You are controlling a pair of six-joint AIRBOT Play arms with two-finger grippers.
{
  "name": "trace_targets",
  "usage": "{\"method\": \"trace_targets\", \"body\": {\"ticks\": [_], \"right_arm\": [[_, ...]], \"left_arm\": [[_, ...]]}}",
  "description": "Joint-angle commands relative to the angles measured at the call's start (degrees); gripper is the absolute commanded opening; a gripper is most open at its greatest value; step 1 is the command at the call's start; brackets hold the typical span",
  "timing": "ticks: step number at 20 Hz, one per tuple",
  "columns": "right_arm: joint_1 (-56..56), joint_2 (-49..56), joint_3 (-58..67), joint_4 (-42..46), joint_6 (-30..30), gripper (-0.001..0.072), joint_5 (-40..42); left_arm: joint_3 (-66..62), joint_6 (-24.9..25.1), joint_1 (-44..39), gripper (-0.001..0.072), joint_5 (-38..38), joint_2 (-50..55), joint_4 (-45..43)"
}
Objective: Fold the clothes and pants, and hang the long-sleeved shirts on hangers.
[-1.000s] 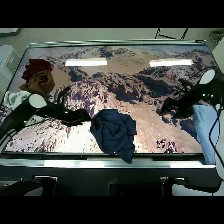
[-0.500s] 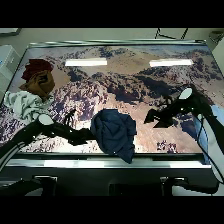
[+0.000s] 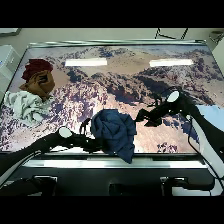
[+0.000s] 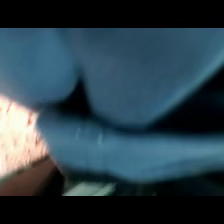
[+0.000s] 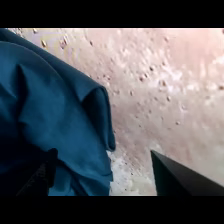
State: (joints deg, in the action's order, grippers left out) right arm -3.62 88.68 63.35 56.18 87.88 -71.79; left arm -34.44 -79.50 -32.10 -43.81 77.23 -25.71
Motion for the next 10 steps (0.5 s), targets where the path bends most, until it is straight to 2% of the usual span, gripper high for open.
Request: {"method": "trace_targets", "body": {"ticks": [1, 3, 5, 7, 8, 10], "right_arm": [[-0.2, 2.7, 0.0, -4.3, -0.3, 0.0698, -1.3], [-0.2, 3.9, 0.0, -4.7, -0.3, 0.0695, -2.8], [-0.3, 5.1, 0.0, -4.8, -0.3, 0.0671, -4.5], [-1.4, 5.8, -0.1, -4.7, -0.5, 0.0663, -5.2], [-2.7, 5.9, -0.4, -4.7, -0.8, 0.061, -4.7], [-5.4, 6.0, -0.5, -4.5, -1.0, 0.045, -3.0]], "left_arm": [[0.1, 0.0, -2.0, 0.0252, 7.8, 0.7, 5.2], [-0.1, 0.4, -2.0, 0.0035, 7.6, 0.7, 5.3], [-0.1, 3.1, -2.0, 0.0025, 6.1, 0.4, 5.2], [-0.1, 3.3, -2.0, 0.0025, 4.6, 0.4, 5.1], [-0.1, 3.3, -2.0, 0.0025, 4.2, 0.3, 4.9], [-0.1, 3.3, -2.0, 0.0025, 4.2, -0.5, 4.5]]}}
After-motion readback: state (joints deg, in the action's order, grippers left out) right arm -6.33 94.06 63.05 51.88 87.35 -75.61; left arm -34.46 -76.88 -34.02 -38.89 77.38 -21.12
